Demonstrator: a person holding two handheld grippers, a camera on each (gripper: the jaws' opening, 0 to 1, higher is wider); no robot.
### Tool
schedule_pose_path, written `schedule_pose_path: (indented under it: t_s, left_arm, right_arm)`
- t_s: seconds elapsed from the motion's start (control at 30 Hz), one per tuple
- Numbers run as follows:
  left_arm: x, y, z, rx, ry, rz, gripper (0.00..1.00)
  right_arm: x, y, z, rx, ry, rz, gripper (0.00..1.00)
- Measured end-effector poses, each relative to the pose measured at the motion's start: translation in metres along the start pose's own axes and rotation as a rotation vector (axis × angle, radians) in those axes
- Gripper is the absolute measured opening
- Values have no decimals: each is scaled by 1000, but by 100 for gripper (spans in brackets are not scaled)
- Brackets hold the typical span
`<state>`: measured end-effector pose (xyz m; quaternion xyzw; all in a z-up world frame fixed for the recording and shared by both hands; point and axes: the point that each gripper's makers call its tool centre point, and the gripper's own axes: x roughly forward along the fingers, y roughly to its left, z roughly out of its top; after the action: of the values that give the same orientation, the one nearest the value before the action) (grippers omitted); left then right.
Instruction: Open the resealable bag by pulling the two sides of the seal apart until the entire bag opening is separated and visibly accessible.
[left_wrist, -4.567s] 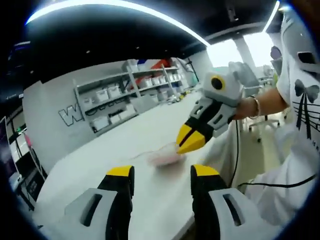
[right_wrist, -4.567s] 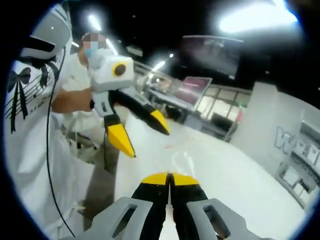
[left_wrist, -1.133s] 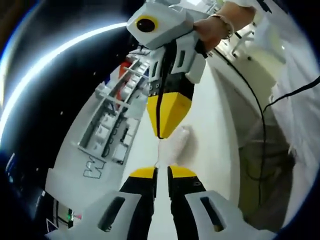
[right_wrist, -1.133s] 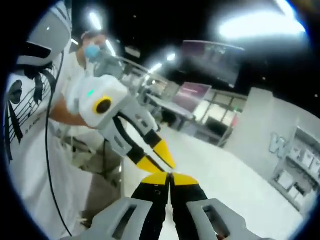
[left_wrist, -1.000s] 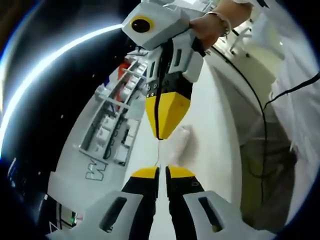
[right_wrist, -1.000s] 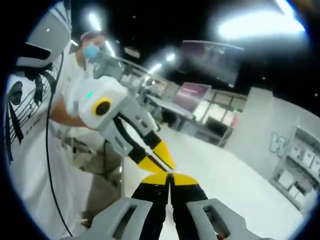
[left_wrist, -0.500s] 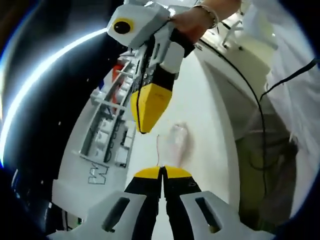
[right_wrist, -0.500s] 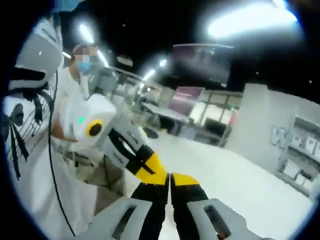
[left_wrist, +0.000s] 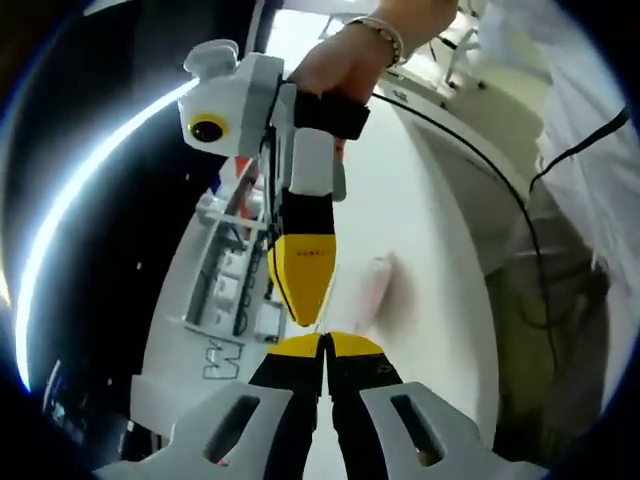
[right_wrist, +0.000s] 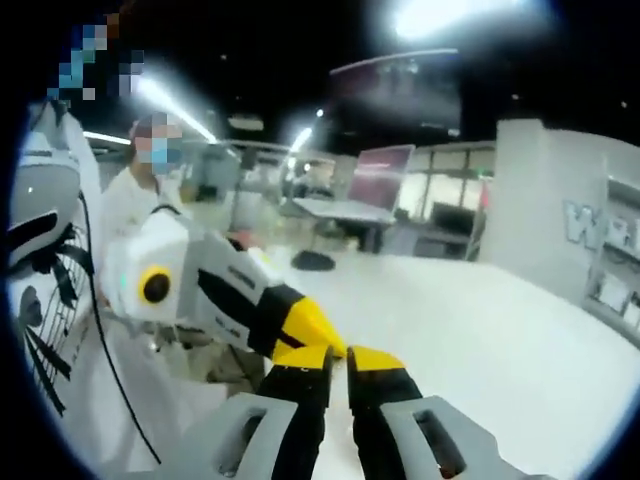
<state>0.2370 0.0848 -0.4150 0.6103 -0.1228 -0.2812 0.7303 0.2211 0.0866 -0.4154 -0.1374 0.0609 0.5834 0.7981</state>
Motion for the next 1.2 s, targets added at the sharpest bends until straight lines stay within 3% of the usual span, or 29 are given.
schedule_pose_path:
  t_s: [0.23, 0.47, 0.67, 0.8, 0.97, 1.1, 1.2]
  left_arm:
    - [4, -2, 3, 37, -10, 7, 1]
    - [4, 2, 5, 95, -18, 6, 1]
    - [4, 3, 8, 121, -25, 2, 0]
    - [5, 4, 9, 132, -27, -1, 0]
    - [5, 4, 10, 144, -30, -6, 0]
    - [5, 4, 12, 144, -38, -8, 0]
    - [6, 2, 12, 140, -42, -20, 0]
  right_arm:
    - [-1, -5, -12, 68, 43, 5, 3]
    - [-2, -5, -15, 151, 40, 34, 2]
    - [-1, -2, -17, 314, 11, 89, 0]
    - [-1, -3, -19, 368, 4, 102, 0]
    - [-2, 0, -20, 341, 17, 95, 0]
    - [-5, -12, -23, 235, 46, -8, 0]
    - [-8, -13, -20, 232, 36, -19, 0]
